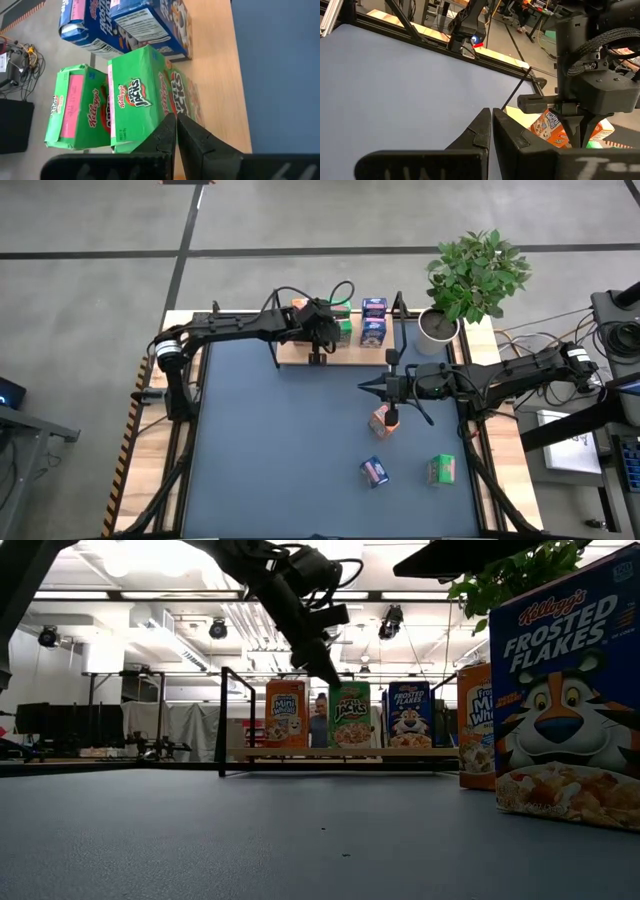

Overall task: Stack cereal on shelf
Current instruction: Put the left green cereal box on the shelf

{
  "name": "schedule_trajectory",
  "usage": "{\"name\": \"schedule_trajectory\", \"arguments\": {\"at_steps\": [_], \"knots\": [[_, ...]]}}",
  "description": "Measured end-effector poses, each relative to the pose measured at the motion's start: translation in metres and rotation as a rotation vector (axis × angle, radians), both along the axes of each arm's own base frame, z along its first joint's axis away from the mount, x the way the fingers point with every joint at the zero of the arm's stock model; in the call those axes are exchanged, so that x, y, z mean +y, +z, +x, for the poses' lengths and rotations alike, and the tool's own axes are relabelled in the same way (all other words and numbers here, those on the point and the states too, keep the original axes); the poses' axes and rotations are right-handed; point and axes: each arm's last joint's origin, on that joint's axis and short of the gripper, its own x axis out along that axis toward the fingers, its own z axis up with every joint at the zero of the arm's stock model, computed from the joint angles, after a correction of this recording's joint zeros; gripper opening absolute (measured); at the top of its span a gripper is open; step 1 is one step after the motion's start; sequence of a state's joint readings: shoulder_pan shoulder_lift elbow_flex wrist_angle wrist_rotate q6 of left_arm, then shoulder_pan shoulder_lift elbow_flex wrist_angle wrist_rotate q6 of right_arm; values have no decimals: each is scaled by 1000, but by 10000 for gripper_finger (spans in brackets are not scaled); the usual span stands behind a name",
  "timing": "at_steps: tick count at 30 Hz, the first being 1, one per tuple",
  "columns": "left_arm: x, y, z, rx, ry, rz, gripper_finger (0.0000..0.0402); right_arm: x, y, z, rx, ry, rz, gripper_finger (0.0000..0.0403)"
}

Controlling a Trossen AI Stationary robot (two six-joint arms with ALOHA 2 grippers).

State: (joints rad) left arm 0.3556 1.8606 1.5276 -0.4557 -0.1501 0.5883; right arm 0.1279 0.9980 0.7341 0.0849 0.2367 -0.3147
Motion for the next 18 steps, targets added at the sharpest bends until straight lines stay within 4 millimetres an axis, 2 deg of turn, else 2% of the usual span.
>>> {"name": "schedule_trajectory", "arguments": {"at_steps": [18], "knots": [[4, 0, -1, 36, -57, 55, 0, 0, 0, 0, 1, 0, 0, 9]]}}
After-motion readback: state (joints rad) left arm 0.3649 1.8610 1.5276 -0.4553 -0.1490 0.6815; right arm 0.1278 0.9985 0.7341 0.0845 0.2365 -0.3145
